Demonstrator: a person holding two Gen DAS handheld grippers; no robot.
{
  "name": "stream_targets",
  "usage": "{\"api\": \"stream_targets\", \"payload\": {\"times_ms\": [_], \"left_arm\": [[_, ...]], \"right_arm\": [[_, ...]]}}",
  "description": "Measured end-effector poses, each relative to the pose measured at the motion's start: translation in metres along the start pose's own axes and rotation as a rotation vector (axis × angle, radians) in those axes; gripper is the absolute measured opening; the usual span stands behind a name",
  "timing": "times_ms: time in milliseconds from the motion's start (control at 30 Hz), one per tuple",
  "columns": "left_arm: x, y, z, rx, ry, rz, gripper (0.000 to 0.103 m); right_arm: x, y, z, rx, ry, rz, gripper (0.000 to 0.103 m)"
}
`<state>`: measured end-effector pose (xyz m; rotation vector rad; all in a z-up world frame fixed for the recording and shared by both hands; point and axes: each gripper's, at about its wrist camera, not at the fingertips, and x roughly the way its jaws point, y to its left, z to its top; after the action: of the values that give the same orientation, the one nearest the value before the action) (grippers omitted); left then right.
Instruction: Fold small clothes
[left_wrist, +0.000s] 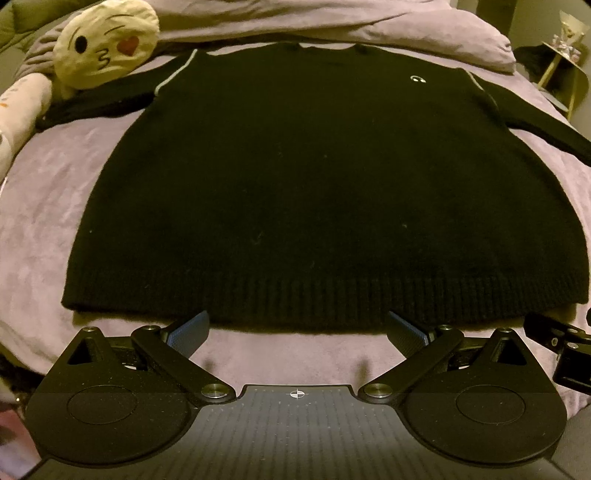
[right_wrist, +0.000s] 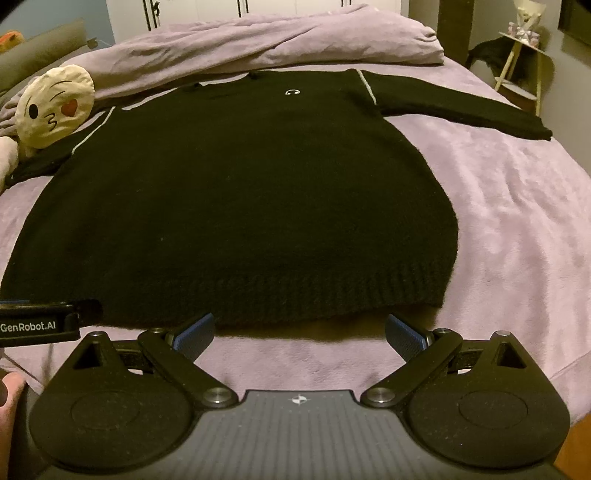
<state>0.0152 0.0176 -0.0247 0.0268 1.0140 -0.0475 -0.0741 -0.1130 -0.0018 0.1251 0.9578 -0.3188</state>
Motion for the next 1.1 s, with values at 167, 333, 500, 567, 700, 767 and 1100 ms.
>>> {"api": "stream_targets", "payload": {"times_ms": [167, 333, 500, 567, 700, 767, 1100], "left_arm": [[0.002, 0.002, 0.0, -0.004, 0.006, 0.003, 0.103], [0.005, 0.006, 0.0, -0.01, 0.014, 0.004, 0.103], [0.012, 0.007, 0.002, -0.014, 0.024, 0.012, 0.103], [0.016, 0.007, 0.003, -0.016, 0.031, 0.014, 0.103], [0.024, 0.007, 0.002, -0.013, 0.05, 0.025, 0.103], [0.028, 0.006, 0.004, -0.008, 0.06, 0.029, 0.103], [0.039, 0.002, 0.052, -0.003, 0.003, 0.035, 0.103]], "right_arm": [[0.003, 0.001, 0.0, -0.001, 0.008, 0.002, 0.099], [0.006, 0.002, 0.002, -0.009, 0.013, 0.007, 0.099], [0.014, -0.001, 0.004, 0.005, 0.03, 0.007, 0.099], [0.019, -0.002, 0.005, 0.006, 0.039, 0.008, 0.099], [0.029, -0.002, 0.007, -0.004, 0.055, 0.001, 0.099], [0.034, -0.002, 0.009, -0.011, 0.061, -0.003, 0.099], [0.067, -0.049, 0.027, 0.147, -0.06, 0.147, 0.099]]}}
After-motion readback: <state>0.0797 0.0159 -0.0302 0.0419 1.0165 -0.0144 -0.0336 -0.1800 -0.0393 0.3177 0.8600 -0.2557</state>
